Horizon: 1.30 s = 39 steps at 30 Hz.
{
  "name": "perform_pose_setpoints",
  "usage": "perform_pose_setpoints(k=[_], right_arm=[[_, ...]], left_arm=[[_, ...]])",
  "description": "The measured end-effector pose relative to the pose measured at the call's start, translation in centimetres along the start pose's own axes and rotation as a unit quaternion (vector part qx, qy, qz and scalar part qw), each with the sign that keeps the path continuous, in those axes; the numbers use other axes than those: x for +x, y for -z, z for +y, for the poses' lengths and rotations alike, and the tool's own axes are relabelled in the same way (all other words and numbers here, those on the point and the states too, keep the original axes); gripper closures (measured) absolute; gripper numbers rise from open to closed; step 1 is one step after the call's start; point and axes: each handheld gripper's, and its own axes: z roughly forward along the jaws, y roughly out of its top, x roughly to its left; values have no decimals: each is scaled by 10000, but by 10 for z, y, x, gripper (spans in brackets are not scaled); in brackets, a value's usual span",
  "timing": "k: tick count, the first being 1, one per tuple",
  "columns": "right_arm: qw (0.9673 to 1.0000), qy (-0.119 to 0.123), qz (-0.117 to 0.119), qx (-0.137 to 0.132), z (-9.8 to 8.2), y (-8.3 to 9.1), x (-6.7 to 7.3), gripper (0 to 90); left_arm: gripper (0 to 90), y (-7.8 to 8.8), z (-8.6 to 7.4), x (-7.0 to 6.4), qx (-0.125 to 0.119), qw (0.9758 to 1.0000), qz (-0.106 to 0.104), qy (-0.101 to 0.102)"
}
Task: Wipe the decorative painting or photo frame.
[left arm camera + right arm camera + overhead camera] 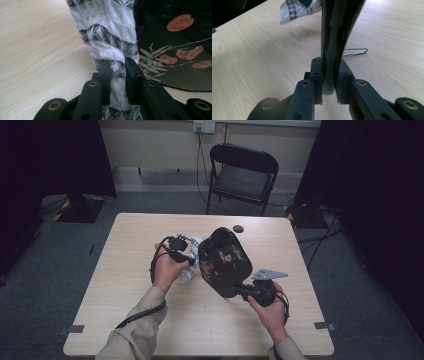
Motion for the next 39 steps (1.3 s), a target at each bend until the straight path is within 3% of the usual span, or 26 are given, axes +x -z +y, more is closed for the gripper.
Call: perform_pose_setpoints(k=[26, 39], right_arm=[[10000, -51, -76, -29, 0, -1, 3, 789], [9996, -184, -205, -8, 1, -2, 5, 790]], left_arm=[[769, -32, -17, -4, 220, 9996, -115, 120], [769, -37, -19, -9, 241, 9996, -139, 100]])
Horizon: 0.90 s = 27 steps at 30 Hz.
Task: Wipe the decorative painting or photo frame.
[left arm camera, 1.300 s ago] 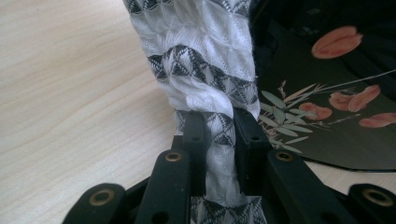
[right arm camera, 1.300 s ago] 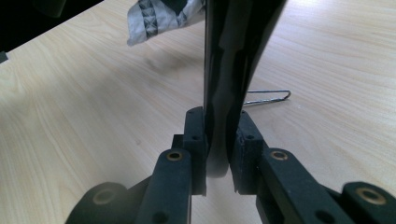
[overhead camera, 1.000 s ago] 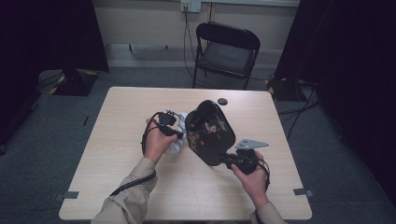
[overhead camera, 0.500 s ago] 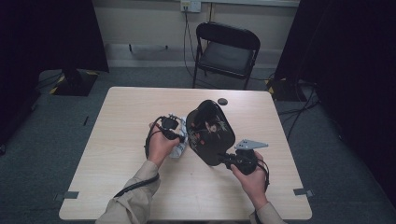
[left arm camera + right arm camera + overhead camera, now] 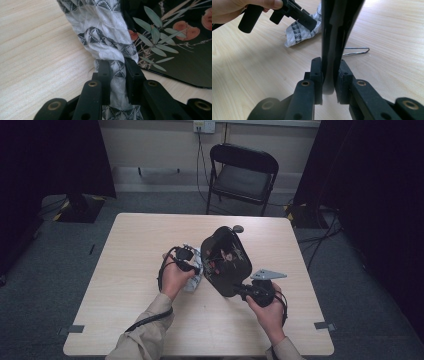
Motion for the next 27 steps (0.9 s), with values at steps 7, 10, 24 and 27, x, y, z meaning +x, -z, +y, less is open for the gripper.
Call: perform_pose_setpoints(k=[7, 10, 24, 27], right_arm=[[10000, -38, -41, -11, 0, 0, 1, 790], [10000, -44, -56, -14, 0, 0, 2, 790], [9999, -72, -137, -19, 0, -1, 5, 790], [9999, -75, -148, -22, 0, -1, 6, 790]], left_arm=[[770, -2, -3, -2, 17, 10000, -55, -19], [771, -2, -4, -3, 43, 10000, -44, -48], [772, -1, -11, -10, 23, 9999, -134, -71], [772, 0, -14, -12, 17, 9998, -170, -75]])
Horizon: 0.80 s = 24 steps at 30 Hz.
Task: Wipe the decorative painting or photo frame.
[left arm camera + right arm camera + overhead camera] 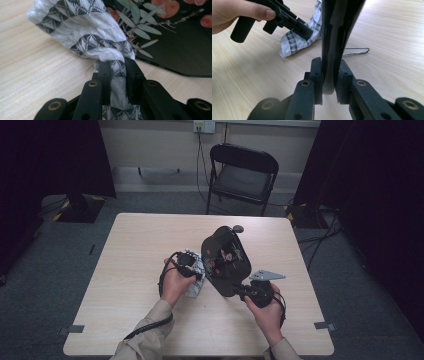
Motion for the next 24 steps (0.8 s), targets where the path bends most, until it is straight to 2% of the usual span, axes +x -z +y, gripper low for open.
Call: perform_pose_setpoints(k=[17, 24], right_arm=[[10000, -43, -76, -11, 0, -1, 4, 790], [9999, -68, -138, -51, -1, -2, 7, 790]], left_arm=[[772, -1, -7, -17, 66, 9995, -214, -225], [772, -3, -9, -24, 6, 9993, -286, -252]])
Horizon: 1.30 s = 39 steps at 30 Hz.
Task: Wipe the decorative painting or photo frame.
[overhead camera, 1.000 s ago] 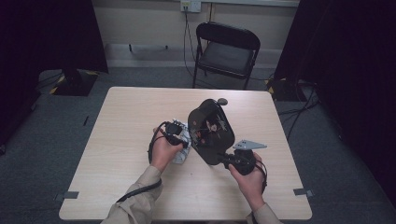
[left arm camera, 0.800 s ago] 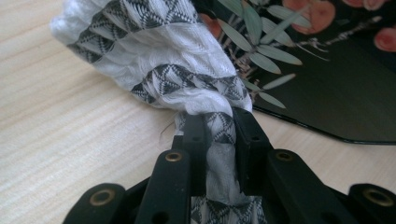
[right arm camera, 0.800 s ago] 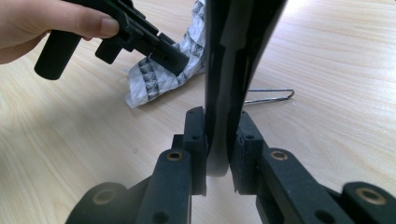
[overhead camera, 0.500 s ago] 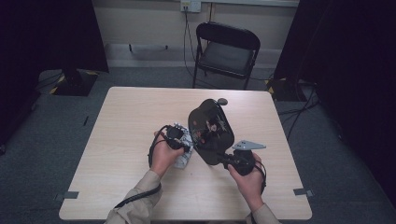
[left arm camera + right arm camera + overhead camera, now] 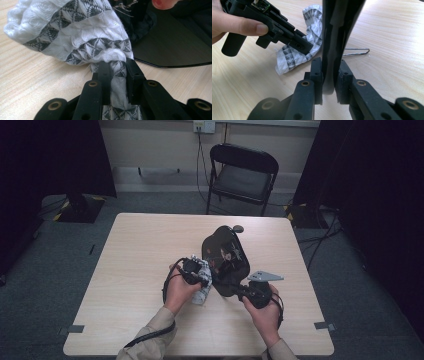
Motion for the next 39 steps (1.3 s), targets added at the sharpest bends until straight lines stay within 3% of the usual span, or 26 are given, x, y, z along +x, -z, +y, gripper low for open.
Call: perform_pose_setpoints(k=[39], right_arm=[[9994, -200, -261, -106, 2, -8, 10, 790]], left_arm=[[774, -3, -7, -26, 37, 9988, -365, -319]])
